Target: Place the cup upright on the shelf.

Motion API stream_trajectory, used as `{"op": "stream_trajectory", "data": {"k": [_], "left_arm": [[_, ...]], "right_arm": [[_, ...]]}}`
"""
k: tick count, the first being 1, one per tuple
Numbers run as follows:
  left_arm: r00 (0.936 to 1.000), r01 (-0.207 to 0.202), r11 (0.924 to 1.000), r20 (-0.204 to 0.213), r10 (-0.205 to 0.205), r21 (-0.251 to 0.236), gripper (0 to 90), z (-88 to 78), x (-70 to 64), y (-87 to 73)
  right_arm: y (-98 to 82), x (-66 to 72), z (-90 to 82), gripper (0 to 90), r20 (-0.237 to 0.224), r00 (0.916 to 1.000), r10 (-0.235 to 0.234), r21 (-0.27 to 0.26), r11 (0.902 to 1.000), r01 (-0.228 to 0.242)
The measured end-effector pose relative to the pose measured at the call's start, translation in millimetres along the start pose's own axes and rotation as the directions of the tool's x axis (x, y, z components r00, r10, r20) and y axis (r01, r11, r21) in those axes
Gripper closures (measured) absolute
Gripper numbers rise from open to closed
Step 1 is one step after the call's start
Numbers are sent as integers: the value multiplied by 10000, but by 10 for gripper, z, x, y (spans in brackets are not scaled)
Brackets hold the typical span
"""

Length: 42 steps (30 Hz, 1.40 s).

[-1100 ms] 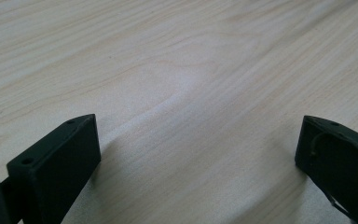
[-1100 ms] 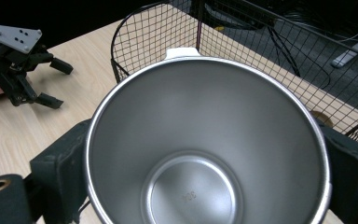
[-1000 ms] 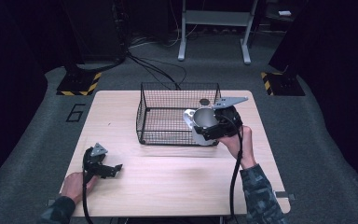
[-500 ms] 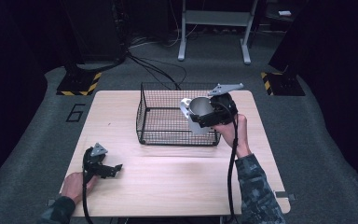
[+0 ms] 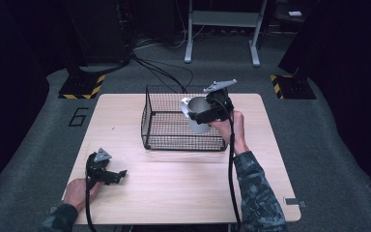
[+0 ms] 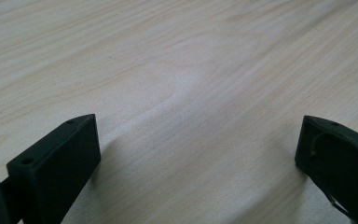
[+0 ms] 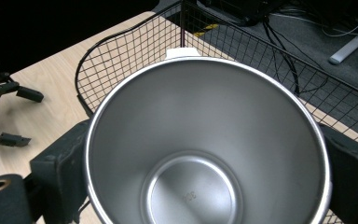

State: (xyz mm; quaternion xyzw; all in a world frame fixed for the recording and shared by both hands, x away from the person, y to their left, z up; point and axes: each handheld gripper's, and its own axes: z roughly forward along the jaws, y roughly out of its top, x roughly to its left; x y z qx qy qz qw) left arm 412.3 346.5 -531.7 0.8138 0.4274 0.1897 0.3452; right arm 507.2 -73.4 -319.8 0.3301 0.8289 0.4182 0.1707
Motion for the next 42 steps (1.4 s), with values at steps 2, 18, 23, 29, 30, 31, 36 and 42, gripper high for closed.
{"op": "stream_trajectory", "data": {"k": [2, 18, 23, 29, 30, 31, 36, 42], "left_arm": [[10000, 9, 10000, 1, -9, 5, 1, 0, 0, 0], [10000, 8, 10000, 5, -8, 0, 1, 0, 0, 0], [10000, -1, 10000, 3, 1, 4, 1, 0, 0, 0], [10000, 12, 10000, 4, -12, -3, 1, 0, 0, 0], [10000, 7, 10000, 4, -7, -2, 1, 0, 0, 0], [10000, 7, 10000, 4, -7, -2, 1, 0, 0, 0], [10000, 9, 10000, 3, -9, 1, 1, 0, 0, 0], [10000, 7, 10000, 4, -7, 0, 1, 0, 0, 0]], "right_arm": [[14, -22, 66, 60, 11, 9999, 110, 73, 9999, -111], [23, -124, 436, 60, 37, 9990, 453, 504, 9977, -454], [27, -165, 538, 60, 68, 9982, 598, 676, 9959, -601], [-1, -211, 700, 60, 140, 9970, 762, 990, 9921, -772], [-8, -213, 724, 60, 161, 9960, 877, 1052, 9905, -889], [-8, -213, 724, 60, 161, 9960, 877, 1052, 9905, -889], [-38, -261, 833, 60, 277, 9941, 1052, 1155, 9875, -1077], [-89, -303, 975, 59, 327, 9920, 1223, 1418, 9819, -1257]]}}
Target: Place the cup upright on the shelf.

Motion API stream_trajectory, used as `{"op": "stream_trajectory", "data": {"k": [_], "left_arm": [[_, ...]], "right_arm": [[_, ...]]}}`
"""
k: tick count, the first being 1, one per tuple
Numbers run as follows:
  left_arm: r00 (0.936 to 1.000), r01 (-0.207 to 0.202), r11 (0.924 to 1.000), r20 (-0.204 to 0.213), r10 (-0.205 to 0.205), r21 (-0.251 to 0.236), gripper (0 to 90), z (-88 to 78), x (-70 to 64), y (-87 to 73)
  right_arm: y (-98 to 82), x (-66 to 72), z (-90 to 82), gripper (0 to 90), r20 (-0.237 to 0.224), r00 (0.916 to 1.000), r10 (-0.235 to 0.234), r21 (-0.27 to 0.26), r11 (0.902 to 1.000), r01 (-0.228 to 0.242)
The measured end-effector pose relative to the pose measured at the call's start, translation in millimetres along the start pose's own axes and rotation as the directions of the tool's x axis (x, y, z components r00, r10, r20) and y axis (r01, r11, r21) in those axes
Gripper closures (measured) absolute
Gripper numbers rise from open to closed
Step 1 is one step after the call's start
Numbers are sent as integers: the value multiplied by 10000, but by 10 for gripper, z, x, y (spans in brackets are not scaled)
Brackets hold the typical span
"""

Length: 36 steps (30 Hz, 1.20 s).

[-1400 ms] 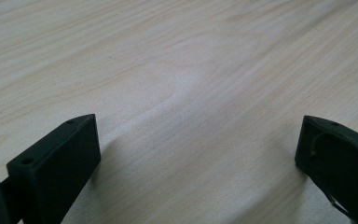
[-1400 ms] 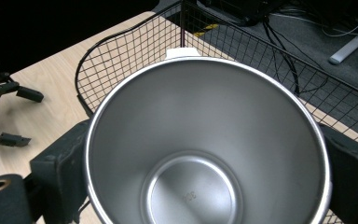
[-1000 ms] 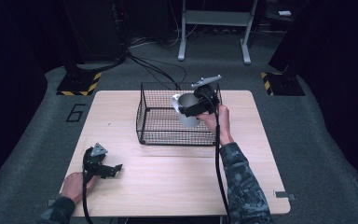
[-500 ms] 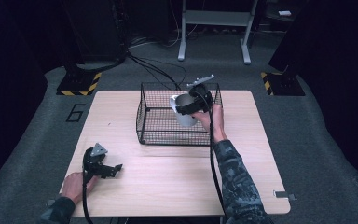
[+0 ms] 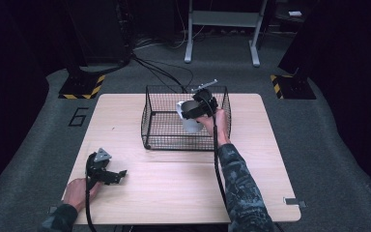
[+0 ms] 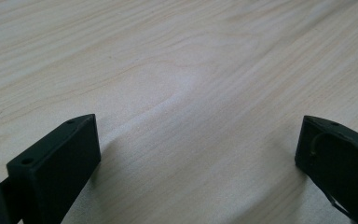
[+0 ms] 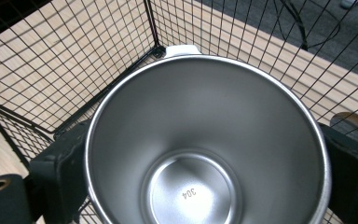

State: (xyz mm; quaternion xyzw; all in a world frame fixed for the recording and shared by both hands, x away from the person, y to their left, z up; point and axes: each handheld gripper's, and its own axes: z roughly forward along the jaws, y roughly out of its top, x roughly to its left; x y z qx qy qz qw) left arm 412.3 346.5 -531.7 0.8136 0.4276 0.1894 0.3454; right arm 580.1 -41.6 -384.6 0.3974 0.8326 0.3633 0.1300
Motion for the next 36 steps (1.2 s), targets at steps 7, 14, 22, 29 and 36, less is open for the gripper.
{"op": "stream_trajectory", "data": {"k": [7, 14, 22, 29, 36], "left_arm": [[10000, 7, 10000, -2, -7, 7, 1, -1, -1, 0], [10000, -4, 10000, -2, 4, -2, 1, 0, 0, 0], [10000, -1, 10000, 1, 1, 0, 1, 0, 0, 0], [10000, -3, 10000, 0, 3, 1, 1, 0, 0, 0], [10000, -6, 10000, 0, 6, 5, 1, 0, 0, 0]], "right_arm": [[-35, -1, 132, 60, 14, 10000, 76, 272, 9996, -76], [-60, -9, 224, 59, -59, 9999, 117, 515, 9986, -114], [-81, -25, 295, 59, 35, 9998, 174, 949, 9953, -176], [-94, -19, 360, 59, 50, 9999, 162, 1252, 9920, -167], [-106, -14, 409, 58, 33, 9997, 261, 1506, 9882, -263]]}}
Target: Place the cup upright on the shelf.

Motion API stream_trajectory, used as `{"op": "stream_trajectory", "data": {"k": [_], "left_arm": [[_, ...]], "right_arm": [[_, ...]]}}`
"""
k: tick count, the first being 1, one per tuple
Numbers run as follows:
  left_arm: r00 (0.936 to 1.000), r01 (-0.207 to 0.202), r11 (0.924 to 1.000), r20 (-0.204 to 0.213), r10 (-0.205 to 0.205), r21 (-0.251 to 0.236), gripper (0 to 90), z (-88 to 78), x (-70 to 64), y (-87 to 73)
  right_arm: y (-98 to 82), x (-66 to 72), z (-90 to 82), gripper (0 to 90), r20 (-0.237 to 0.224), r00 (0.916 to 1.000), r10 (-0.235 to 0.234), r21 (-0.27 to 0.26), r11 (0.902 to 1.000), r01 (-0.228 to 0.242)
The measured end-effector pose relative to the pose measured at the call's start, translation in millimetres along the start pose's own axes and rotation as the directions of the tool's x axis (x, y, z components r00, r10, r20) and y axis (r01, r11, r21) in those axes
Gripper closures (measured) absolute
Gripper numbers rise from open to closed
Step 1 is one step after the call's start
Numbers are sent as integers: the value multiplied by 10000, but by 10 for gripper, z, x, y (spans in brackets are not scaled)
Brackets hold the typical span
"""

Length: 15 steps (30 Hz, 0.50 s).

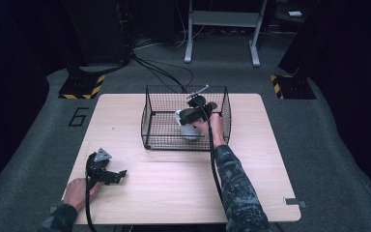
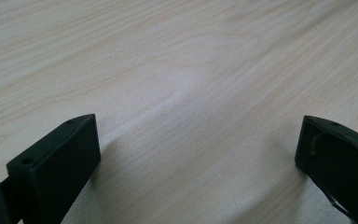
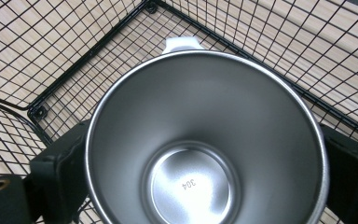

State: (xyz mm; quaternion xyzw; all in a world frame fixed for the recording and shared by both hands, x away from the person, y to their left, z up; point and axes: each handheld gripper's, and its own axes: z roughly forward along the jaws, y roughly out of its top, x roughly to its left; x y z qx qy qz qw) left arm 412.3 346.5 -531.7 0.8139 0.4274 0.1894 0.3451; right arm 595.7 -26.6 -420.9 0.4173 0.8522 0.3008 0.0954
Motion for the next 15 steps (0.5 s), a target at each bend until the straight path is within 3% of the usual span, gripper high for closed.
{"op": "stream_trajectory", "data": {"k": [8, 10, 15], "left_arm": [[10000, 3, 10000, 1, -3, 0, 1, 0, 0, 0], [10000, -1, 10000, -2, 1, -1, 1, 0, 0, 0], [10000, 3, 10000, 0, -3, -2, 1, 0, 0, 0]], "right_arm": [[-12, -15, 21, 57, 10, 9999, -156, 139, 9998, 156], [-22, -8, 21, 57, -31, 9999, 116, 133, 9998, -115], [-50, -21, 1, 55, -137, 9999, 29, 260, 9997, -25]]}}
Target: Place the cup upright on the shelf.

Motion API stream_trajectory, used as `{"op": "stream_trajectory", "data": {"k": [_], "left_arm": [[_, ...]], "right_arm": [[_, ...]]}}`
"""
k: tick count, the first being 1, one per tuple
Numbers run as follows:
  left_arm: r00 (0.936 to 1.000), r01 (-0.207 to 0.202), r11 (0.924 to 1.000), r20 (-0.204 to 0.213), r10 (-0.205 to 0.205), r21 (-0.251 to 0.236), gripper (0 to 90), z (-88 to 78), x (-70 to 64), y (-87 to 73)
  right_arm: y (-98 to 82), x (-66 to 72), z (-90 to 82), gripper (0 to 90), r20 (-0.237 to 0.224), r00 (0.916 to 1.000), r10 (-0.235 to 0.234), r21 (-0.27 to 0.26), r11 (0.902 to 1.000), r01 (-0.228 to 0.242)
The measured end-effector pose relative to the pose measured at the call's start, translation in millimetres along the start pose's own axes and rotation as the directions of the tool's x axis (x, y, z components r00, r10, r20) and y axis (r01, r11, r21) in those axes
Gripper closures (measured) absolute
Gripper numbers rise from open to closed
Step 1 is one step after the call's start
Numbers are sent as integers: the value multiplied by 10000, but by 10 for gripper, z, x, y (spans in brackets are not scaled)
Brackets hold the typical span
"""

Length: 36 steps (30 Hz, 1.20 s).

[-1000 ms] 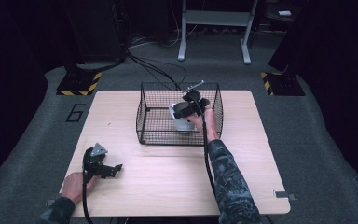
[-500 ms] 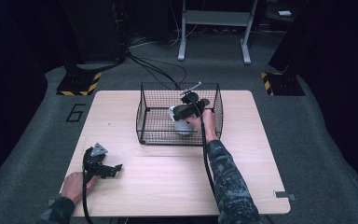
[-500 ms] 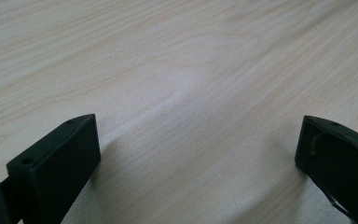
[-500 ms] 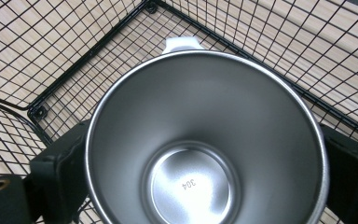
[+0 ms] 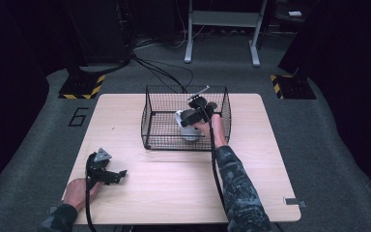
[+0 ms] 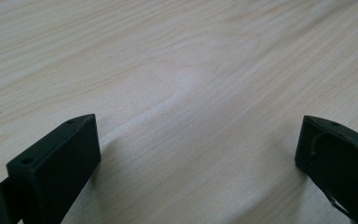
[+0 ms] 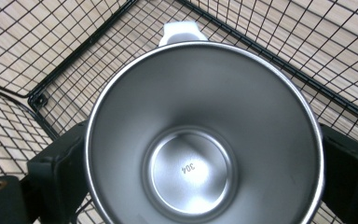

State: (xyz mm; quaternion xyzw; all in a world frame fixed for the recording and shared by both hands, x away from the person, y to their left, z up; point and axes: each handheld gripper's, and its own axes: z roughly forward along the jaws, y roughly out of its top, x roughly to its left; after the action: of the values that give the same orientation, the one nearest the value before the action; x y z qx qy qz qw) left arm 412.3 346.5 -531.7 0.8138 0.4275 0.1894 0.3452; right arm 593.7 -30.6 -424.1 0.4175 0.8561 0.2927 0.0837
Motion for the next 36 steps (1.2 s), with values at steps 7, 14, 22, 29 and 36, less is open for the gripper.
{"op": "stream_trajectory", "data": {"k": [7, 14, 22, 29, 36], "left_arm": [[10000, -2, 10000, -1, 2, 0, 0, 0, 0, 0], [10000, 8, 10000, -3, -8, 8, 1, -1, -1, 0], [10000, 8, 10000, 0, -8, -6, 1, 0, 0, 0], [10000, 11, 10000, -1, -11, 3, 0, 0, -1, 0], [10000, 9, 10000, -2, -9, -6, 1, 1, -1, 0]], "right_arm": [[-62, -19, -36, 48, -109, 9999, 90, 144, 9999, -89], [-103, -33, -93, 0, -335, 9994, 128, -48, 9999, -130], [-113, -3, -299, 0, -398, 9991, -148, -589, 9982, 124], [-169, 60, -574, 0, -308, 9984, -479, -1205, 9917, 439], [-329, 173, -917, 0, -152, 9941, -1072, -1747, 9792, 1029]]}}
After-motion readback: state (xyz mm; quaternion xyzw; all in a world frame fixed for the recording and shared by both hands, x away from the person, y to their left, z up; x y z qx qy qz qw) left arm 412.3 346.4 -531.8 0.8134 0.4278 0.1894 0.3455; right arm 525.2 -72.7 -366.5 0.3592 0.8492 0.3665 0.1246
